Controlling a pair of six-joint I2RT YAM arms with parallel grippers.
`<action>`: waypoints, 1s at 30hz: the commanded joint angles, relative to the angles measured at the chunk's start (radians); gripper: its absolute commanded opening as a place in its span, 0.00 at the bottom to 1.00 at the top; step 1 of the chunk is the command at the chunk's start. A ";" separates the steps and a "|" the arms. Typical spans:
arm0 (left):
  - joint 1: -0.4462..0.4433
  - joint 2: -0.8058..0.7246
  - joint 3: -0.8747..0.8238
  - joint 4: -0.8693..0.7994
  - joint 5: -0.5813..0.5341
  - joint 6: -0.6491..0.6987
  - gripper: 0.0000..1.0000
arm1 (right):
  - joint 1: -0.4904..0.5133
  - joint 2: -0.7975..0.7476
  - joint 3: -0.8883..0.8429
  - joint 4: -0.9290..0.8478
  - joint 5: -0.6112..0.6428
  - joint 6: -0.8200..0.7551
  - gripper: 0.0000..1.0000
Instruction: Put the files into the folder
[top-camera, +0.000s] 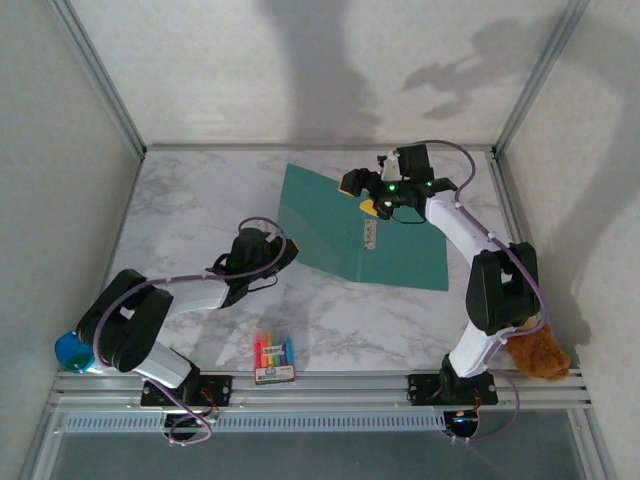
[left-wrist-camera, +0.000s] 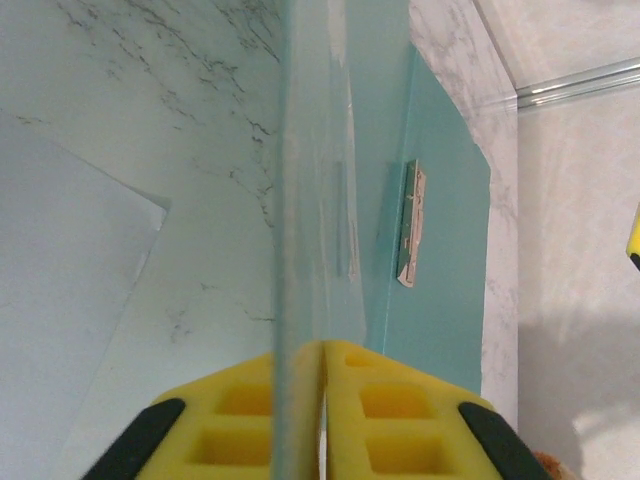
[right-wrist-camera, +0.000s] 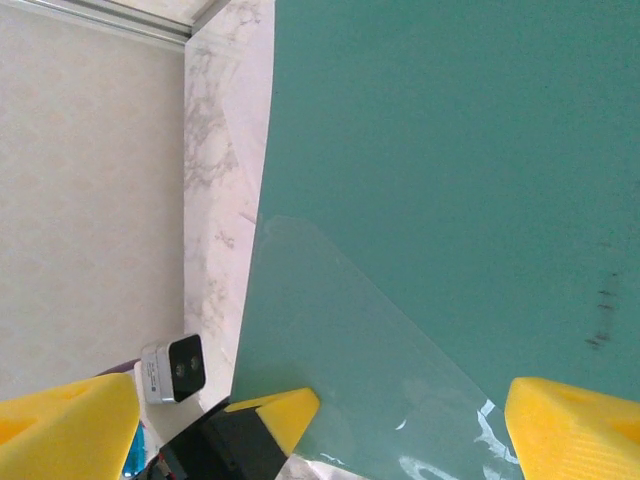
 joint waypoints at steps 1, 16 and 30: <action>-0.029 0.016 0.014 0.001 -0.012 -0.015 0.22 | -0.005 -0.030 -0.014 0.025 -0.021 0.001 0.95; 0.133 -0.285 -0.003 -0.409 -0.171 0.110 0.72 | 0.042 0.007 -0.025 0.103 -0.035 0.020 0.95; 0.317 -0.452 -0.070 -0.638 -0.130 0.186 0.92 | 0.197 0.210 0.118 0.137 -0.033 0.035 0.90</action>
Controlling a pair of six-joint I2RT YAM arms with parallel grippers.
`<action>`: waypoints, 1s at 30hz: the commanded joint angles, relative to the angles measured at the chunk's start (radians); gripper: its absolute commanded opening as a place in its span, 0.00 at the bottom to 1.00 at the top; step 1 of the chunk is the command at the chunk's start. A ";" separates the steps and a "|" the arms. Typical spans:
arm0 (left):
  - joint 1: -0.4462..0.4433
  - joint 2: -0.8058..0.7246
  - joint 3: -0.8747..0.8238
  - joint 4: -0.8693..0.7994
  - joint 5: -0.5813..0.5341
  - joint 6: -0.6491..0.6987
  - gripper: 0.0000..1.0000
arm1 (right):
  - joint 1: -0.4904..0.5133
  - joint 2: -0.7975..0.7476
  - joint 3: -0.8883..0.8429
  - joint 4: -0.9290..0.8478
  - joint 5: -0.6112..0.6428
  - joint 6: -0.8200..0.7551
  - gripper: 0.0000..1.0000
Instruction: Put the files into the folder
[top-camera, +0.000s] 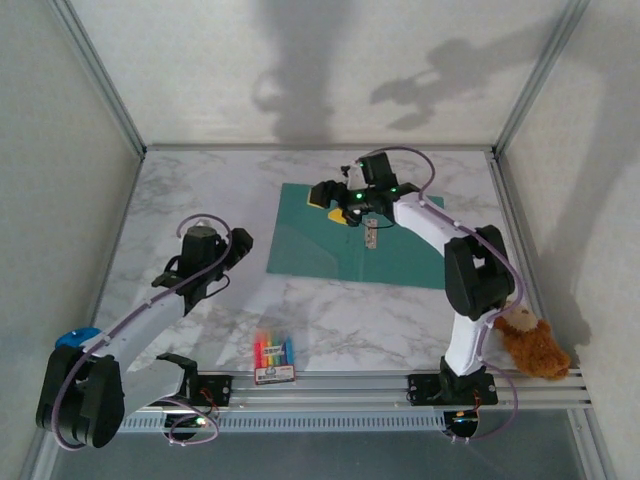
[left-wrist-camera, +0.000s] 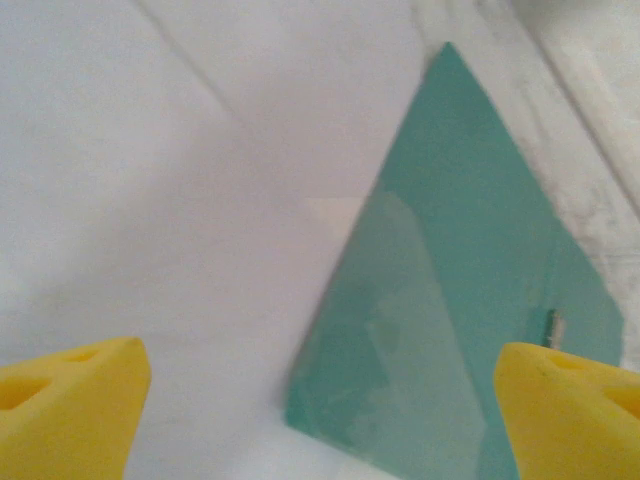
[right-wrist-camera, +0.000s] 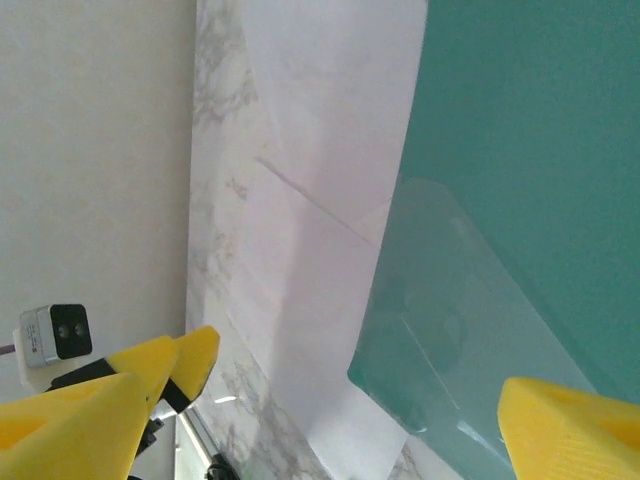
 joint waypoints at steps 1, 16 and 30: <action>0.027 -0.028 -0.041 -0.084 0.020 0.035 0.92 | 0.046 0.058 0.072 0.021 -0.011 0.003 0.90; 0.175 -0.059 -0.164 -0.040 0.081 0.133 0.93 | 0.214 0.350 0.375 -0.072 0.000 -0.072 0.85; 0.366 0.138 -0.140 0.091 0.120 0.266 0.92 | 0.262 0.519 0.581 -0.155 -0.086 -0.174 0.82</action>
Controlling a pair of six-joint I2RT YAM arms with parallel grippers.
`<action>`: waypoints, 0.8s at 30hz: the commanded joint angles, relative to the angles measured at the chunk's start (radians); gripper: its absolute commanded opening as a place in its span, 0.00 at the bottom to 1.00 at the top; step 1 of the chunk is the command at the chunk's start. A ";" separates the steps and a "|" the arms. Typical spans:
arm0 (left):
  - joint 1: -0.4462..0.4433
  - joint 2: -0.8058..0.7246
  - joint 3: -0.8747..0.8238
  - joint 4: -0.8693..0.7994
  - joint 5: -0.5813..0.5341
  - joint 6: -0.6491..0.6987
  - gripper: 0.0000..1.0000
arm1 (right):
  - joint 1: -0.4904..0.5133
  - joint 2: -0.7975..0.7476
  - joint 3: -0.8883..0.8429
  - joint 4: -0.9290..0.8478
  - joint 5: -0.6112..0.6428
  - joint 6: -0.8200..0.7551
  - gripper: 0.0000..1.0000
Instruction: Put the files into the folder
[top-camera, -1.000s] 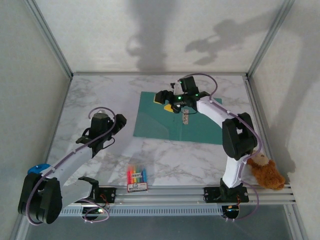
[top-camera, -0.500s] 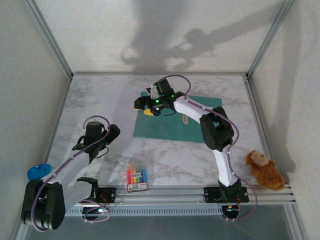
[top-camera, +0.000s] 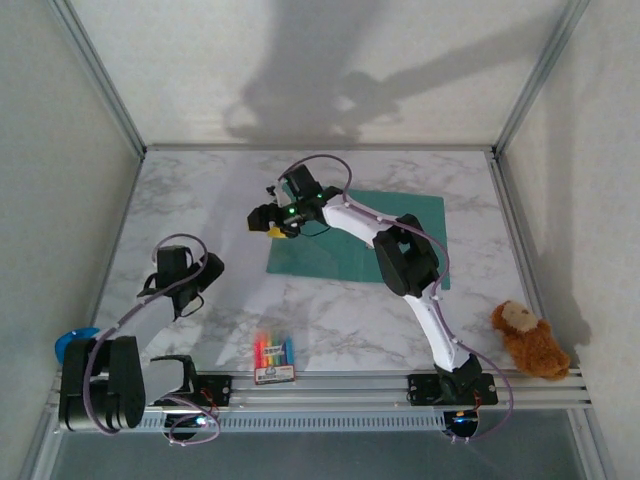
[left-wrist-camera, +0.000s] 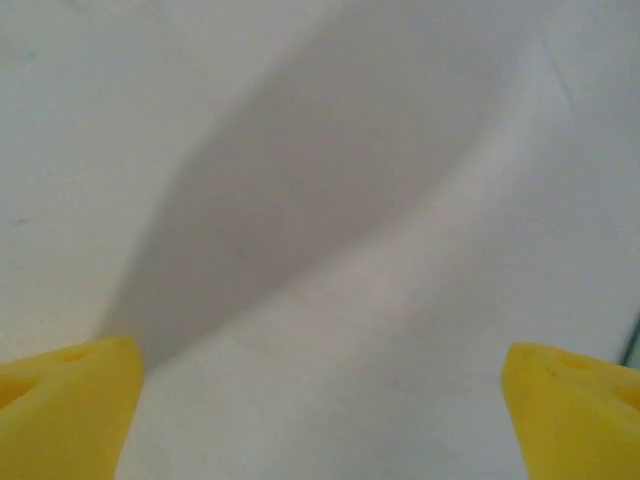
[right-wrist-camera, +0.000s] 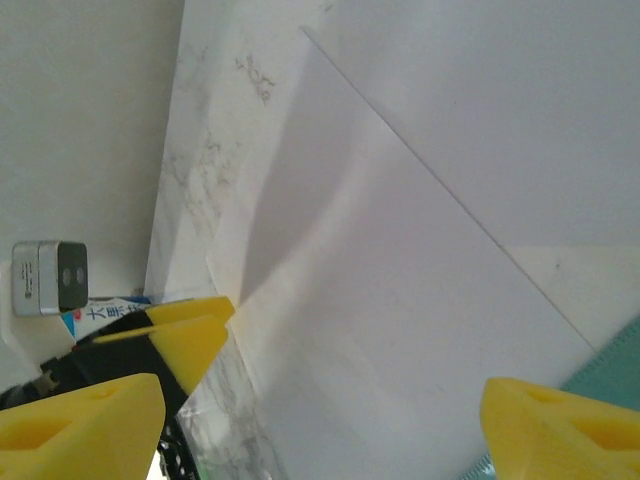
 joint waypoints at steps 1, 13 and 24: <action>0.036 0.080 0.031 0.065 0.031 0.054 0.92 | 0.012 0.035 0.068 -0.048 -0.040 -0.052 0.82; 0.097 0.423 0.249 0.129 0.019 0.174 0.89 | 0.013 0.129 0.227 -0.175 -0.029 -0.143 0.81; 0.017 0.347 0.424 -0.032 0.072 0.066 0.92 | 0.032 0.203 0.429 -0.300 0.028 -0.215 0.82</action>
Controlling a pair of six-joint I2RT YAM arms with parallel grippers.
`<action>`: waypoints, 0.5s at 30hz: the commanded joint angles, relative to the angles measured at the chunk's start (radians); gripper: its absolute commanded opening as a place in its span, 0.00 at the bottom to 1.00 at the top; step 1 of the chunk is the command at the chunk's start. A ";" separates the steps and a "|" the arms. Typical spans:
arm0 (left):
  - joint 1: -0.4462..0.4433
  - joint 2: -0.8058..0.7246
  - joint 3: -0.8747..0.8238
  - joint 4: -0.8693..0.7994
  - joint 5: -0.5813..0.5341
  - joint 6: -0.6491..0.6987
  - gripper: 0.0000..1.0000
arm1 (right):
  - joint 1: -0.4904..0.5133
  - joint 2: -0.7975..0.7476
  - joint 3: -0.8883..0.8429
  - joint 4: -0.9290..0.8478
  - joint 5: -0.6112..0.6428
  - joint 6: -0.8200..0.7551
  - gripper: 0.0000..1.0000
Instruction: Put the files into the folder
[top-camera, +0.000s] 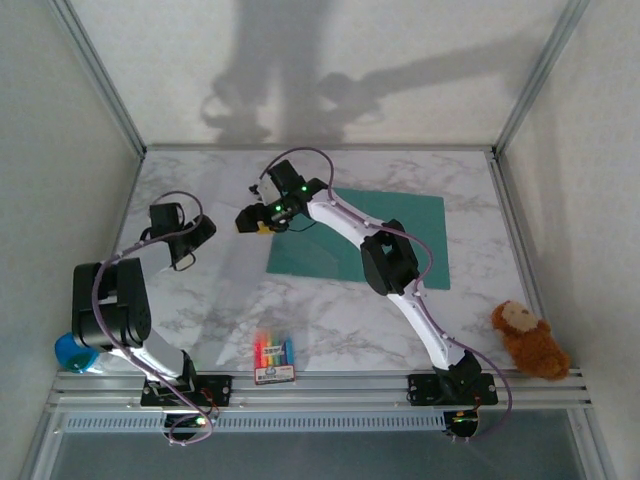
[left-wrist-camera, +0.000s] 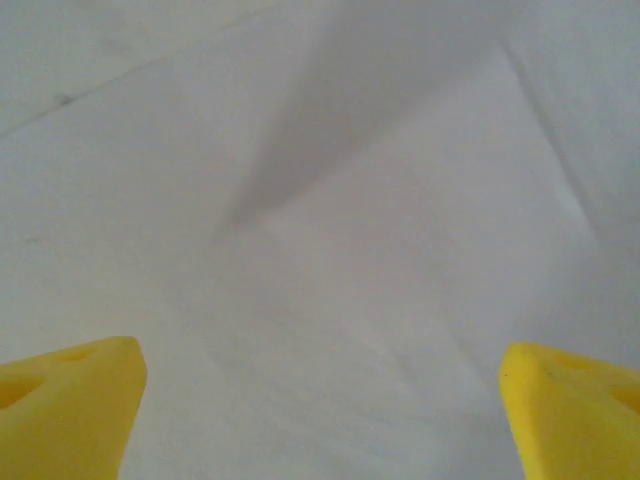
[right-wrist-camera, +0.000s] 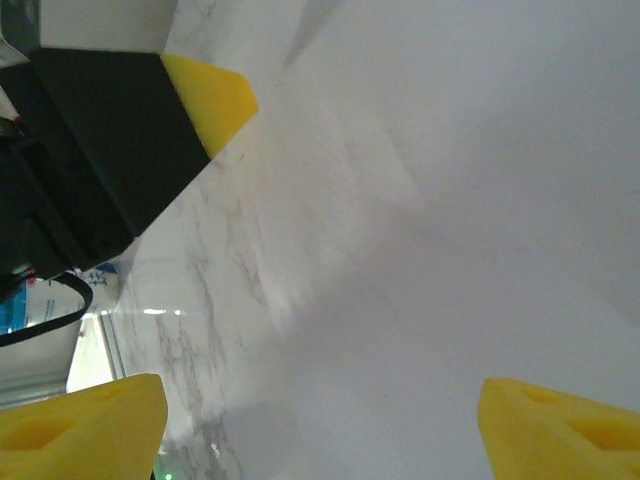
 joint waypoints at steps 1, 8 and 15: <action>-0.058 -0.079 0.007 -0.054 0.089 -0.102 0.92 | -0.006 0.002 0.044 -0.027 0.019 -0.023 0.82; -0.218 -0.216 -0.124 0.049 0.172 -0.306 0.91 | -0.091 -0.093 -0.019 0.017 -0.021 -0.001 0.82; -0.286 -0.267 -0.238 0.151 0.199 -0.444 0.90 | -0.162 -0.202 -0.155 0.061 0.001 -0.001 0.82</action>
